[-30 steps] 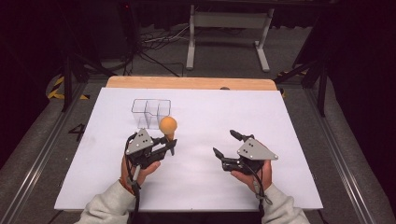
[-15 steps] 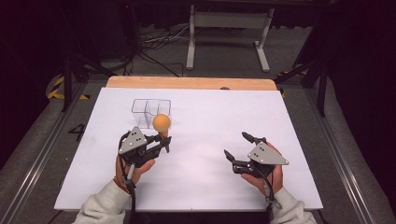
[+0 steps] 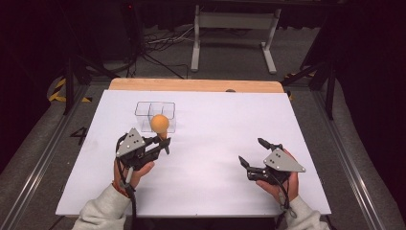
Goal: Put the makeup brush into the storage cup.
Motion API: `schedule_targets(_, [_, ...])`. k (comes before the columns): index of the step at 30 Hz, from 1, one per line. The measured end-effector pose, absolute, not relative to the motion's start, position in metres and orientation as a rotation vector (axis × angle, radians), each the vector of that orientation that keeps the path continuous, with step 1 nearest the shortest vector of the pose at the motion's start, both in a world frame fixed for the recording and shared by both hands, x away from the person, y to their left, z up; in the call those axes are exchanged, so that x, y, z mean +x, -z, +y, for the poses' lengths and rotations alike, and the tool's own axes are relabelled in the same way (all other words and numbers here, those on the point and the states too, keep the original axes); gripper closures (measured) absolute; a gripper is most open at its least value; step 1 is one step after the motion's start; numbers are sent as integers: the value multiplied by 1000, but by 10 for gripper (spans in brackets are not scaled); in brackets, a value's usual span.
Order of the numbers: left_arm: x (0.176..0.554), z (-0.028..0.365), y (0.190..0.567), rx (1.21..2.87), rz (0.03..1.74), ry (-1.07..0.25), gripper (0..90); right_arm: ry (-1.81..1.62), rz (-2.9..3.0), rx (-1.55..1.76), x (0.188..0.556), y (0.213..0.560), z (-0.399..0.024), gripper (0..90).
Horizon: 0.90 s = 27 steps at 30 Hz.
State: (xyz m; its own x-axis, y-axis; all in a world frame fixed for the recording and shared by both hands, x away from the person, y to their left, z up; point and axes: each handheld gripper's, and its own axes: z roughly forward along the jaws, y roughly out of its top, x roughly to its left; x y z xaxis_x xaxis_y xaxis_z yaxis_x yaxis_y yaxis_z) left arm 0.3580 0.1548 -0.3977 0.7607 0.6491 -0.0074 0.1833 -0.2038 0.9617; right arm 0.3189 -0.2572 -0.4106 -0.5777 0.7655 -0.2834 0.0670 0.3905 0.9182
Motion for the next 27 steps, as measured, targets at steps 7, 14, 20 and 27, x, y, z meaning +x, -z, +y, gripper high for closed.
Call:
schedule_targets(7, [358,162,394,1743,667,-496,737,-1184,1935,740,314,418,-272,155])
schedule_targets(14, [359,167,391,1735,678,-512,736,-1168,1915,787,309,421,-290,152])
schedule_targets(20, [361,171,385,1710,678,-525,736,-1154,1903,839,304,427,-307,147])
schedule_targets(27, [367,174,375,1698,673,-543,736,-1144,1898,880,302,432,-317,141])
